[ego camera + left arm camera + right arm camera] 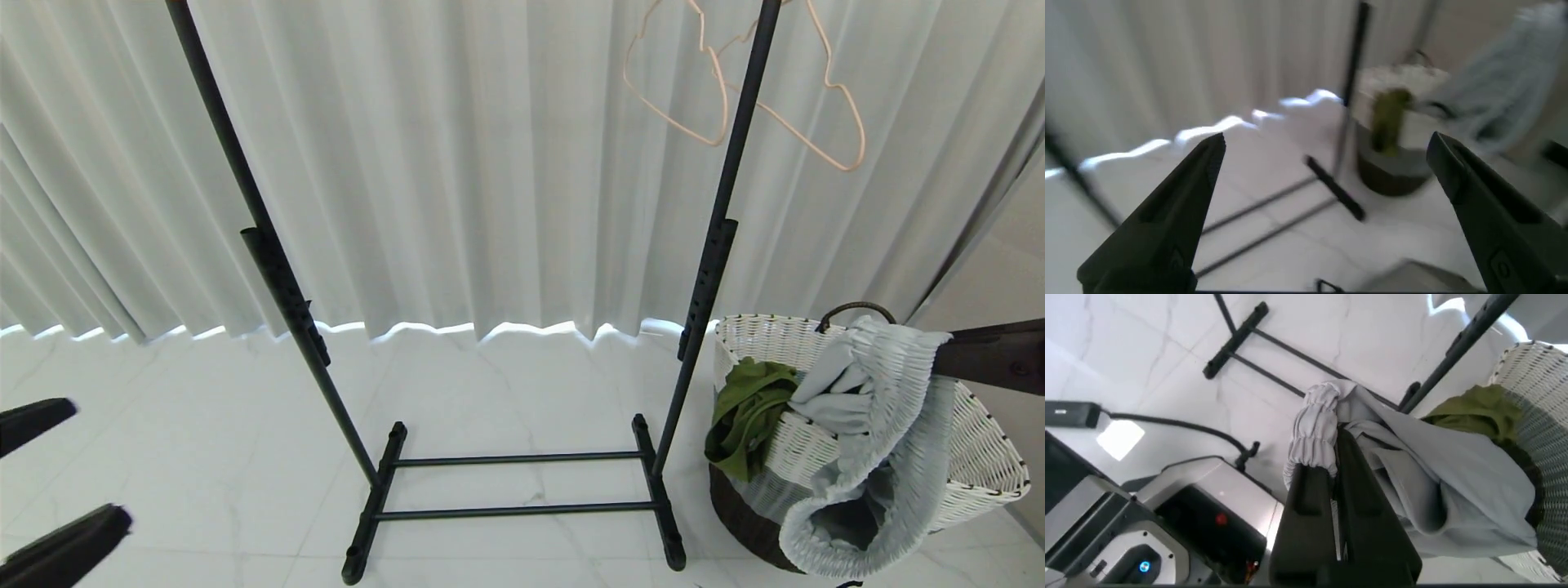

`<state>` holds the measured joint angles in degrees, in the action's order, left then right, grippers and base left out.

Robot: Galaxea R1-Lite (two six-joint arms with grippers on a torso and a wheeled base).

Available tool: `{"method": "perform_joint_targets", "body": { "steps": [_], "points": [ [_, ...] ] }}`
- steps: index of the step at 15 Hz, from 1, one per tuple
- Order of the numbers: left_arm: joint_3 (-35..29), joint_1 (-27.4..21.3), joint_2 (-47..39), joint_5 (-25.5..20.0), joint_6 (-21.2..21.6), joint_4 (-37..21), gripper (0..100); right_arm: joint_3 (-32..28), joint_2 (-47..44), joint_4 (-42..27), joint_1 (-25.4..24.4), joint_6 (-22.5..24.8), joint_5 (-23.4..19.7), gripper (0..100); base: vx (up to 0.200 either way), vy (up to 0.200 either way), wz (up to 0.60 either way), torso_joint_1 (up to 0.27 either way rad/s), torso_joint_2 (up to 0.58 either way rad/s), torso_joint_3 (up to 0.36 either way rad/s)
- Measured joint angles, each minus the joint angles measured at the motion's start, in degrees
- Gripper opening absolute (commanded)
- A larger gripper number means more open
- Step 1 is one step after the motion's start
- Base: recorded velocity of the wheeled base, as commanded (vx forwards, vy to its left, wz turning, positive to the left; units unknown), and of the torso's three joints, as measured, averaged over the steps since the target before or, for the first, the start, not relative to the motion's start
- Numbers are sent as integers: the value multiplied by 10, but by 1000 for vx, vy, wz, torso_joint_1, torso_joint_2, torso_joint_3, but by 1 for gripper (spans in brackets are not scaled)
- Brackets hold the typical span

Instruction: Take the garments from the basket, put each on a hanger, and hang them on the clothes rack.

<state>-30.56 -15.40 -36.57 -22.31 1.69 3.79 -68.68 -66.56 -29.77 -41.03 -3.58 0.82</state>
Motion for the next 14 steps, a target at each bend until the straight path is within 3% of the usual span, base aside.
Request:
{"method": "perform_joint_targets", "body": {
  "steps": [6,8,10,14],
  "points": [
    [-105,-220,-308,29,-19,83,100,0,7,-5,85,36,40,0,0,0,0,0,0,0],
    [-131,-283,-404,56,-70,151,100,-1,5,-5,91,41,38,0,0,0,0,0,0,0],
    [-160,-351,-501,123,-130,223,100,-4,3,-2,92,41,37,0,0,0,0,0,0,0],
    [-235,-459,-663,203,-206,266,100,-25,3,-3,89,41,35,0,0,0,0,0,0,0]
  ]
}}
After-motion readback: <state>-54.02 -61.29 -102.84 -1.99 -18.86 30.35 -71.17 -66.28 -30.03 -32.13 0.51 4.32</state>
